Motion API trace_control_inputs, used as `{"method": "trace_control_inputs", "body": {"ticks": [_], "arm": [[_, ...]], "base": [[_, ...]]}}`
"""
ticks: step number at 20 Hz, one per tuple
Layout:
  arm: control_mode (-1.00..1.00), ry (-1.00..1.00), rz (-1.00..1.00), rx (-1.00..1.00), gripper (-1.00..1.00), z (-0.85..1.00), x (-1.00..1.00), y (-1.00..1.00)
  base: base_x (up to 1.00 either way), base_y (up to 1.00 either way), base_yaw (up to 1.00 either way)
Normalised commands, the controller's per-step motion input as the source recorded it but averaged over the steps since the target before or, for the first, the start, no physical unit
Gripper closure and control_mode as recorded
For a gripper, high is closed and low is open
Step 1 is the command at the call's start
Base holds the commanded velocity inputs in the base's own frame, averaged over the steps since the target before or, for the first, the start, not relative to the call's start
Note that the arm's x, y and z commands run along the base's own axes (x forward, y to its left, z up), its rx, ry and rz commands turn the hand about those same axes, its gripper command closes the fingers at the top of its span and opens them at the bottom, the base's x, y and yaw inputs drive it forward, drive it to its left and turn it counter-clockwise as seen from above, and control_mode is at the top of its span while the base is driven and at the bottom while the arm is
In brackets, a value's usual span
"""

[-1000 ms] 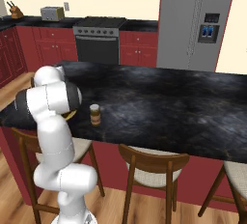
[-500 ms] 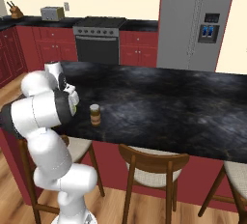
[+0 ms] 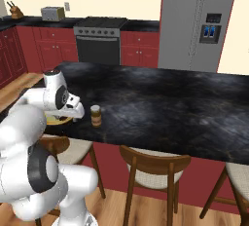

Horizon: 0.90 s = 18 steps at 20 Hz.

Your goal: Take the cinnamon bottle from the cabinet and place it on the dining table, next to the plate with the cupcake. Then take the chocolate from the dining counter and place it on the cupcake plate.

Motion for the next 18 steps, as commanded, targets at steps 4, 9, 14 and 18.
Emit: {"method": "trace_control_inputs", "body": {"ticks": [4, 9, 14, 18], "arm": [[-1.0, -0.04, 0.0, 0.01, -1.0, 0.28, -1.0, -0.14], [-1.0, -0.07, 0.0, 0.0, -1.0, 0.54, -1.0, -0.17], [-1.0, -0.12, 0.0, 0.04, -1.0, 0.67, -0.83, -0.58], [-1.0, -0.07, -0.03, 0.14, -1.0, 0.75, -0.55, -0.92]], "base": [[0.0, 0.0, 0.0], [0.0, 0.0, 0.0], [0.0, 0.0, 0.0], [0.0, 0.0, 0.0]]}}
